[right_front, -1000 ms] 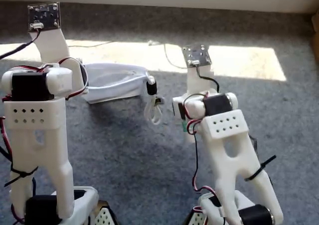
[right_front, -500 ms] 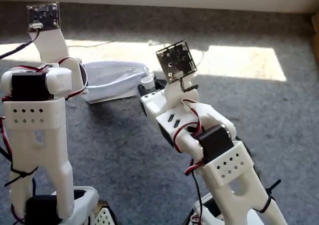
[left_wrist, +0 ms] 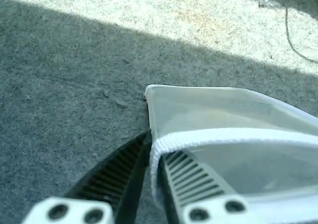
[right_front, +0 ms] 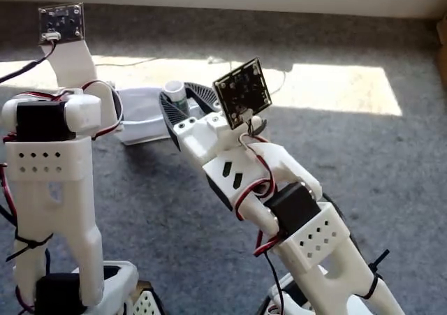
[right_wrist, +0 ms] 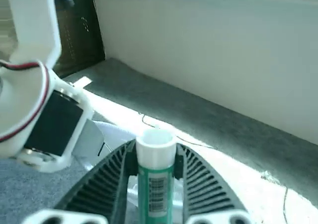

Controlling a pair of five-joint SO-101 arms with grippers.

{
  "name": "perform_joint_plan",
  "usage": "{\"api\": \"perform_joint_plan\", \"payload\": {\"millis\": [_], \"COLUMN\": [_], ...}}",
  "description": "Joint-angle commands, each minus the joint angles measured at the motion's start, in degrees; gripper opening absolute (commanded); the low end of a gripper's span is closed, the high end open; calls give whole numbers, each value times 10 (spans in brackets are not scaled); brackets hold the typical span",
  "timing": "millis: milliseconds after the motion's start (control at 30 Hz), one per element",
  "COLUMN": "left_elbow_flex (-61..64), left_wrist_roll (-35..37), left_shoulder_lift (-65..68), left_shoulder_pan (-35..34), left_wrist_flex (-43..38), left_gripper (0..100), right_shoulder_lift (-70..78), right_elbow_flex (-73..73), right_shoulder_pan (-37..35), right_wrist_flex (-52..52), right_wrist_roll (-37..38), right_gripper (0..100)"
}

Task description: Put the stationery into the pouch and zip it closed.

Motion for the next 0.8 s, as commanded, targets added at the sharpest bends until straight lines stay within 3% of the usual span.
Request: {"api": "perform_joint_plan", "payload": {"millis": [0,300,467,767], "left_elbow_flex": [1,1,2,3], "left_wrist_roll": [3,3,3,3], "left_shoulder_lift": [-5,-5,-5,-5], "left_shoulder_pan": [7,7,7,-14], "left_wrist_flex": [-4,-4,-4,-11], "left_gripper": [6,6,6,6], "right_shoulder_lift": [-24,-19,-24,-25], "right_elbow_flex": [-36,-22,70,173], "right_shoulder_pan": [-17,-16,-14,-16], "right_wrist_flex": [-65,-256,-364,-413], "right_wrist_roll": [4,4,4,2], "right_gripper": [26,26,26,26]}}
